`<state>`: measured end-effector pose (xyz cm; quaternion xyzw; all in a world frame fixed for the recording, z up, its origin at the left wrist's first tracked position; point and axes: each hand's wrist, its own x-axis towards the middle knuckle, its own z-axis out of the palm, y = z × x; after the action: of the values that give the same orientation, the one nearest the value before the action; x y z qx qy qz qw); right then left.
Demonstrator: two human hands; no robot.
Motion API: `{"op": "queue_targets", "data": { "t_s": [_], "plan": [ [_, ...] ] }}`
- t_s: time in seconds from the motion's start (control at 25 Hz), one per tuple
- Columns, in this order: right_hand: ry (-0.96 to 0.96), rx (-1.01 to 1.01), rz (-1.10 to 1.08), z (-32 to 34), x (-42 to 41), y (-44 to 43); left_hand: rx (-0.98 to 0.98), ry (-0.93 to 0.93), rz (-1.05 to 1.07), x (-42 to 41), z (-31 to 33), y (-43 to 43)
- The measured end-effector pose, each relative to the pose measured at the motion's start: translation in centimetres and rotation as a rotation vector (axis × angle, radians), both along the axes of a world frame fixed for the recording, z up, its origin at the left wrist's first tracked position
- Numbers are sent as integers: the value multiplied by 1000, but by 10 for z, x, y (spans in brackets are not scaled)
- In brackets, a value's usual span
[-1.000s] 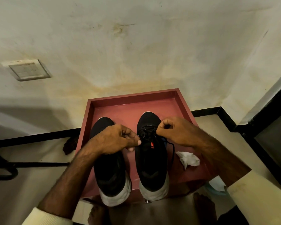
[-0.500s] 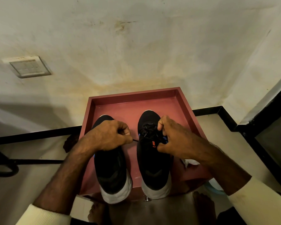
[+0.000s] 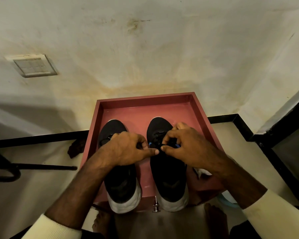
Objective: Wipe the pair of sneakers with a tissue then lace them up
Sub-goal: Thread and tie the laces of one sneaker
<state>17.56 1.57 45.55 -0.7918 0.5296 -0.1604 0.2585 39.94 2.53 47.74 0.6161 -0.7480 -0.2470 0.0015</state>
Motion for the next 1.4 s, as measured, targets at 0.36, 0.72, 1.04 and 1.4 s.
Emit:
{"op": "queue_targets", "data": {
  "t_s": [0.36, 0.72, 1.04, 1.4],
  "plan": [
    [-122, 102, -93, 4, 10, -2, 52, 199, 21, -4, -4, -1],
    [-384, 167, -109, 16, -16, -13, 142, 236, 11, 9, -2, -3],
    [-140, 322, 44, 16, -35, -6, 173, 199, -35, 11, -2, -5],
    [-114, 284, 23, 14, -40, -15, 30, 132, -12, -2, -15, -2]
  ]
}}
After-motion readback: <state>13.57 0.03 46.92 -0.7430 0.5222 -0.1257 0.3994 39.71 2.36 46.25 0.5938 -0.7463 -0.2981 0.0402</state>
